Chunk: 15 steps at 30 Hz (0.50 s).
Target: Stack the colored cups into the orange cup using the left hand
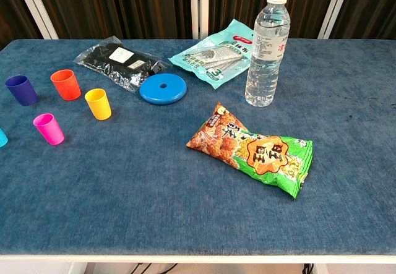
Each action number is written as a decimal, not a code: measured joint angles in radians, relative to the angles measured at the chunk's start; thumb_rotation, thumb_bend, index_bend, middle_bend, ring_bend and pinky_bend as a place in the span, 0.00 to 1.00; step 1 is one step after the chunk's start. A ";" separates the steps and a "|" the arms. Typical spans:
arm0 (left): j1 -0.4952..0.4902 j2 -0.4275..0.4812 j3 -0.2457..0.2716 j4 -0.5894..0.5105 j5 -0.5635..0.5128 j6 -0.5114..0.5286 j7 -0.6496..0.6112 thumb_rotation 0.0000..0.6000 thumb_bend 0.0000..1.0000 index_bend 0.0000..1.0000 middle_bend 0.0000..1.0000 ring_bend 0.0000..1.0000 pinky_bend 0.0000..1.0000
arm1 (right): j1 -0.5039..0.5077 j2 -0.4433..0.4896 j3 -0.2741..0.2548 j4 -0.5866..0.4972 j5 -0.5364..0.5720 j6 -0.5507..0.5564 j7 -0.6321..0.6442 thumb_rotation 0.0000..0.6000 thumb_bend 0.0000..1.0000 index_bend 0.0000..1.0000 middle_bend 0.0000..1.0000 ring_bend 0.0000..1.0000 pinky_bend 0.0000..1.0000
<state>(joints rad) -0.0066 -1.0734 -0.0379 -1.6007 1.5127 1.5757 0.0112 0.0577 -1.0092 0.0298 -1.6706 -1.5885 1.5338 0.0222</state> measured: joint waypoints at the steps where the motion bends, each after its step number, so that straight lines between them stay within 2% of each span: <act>1: 0.000 -0.006 0.000 0.004 0.003 0.004 0.000 1.00 0.18 0.07 0.07 0.00 0.01 | -0.001 0.001 0.001 -0.002 -0.001 0.004 0.004 1.00 0.11 0.00 0.00 0.00 0.00; 10: -0.003 -0.025 0.000 0.008 0.011 0.003 -0.012 1.00 0.19 0.07 0.07 0.00 0.01 | -0.014 0.012 0.000 0.001 -0.008 0.025 0.050 1.00 0.11 0.00 0.00 0.00 0.00; 15: -0.036 0.000 -0.021 -0.028 -0.017 -0.055 -0.058 1.00 0.20 0.07 0.07 0.00 0.00 | -0.015 0.027 0.002 -0.014 -0.014 0.032 0.082 1.00 0.11 0.00 0.00 0.00 0.00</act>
<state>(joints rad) -0.0427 -1.0737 -0.0588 -1.6284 1.4955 1.5205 -0.0466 0.0425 -0.9818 0.0321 -1.6849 -1.6020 1.5653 0.1046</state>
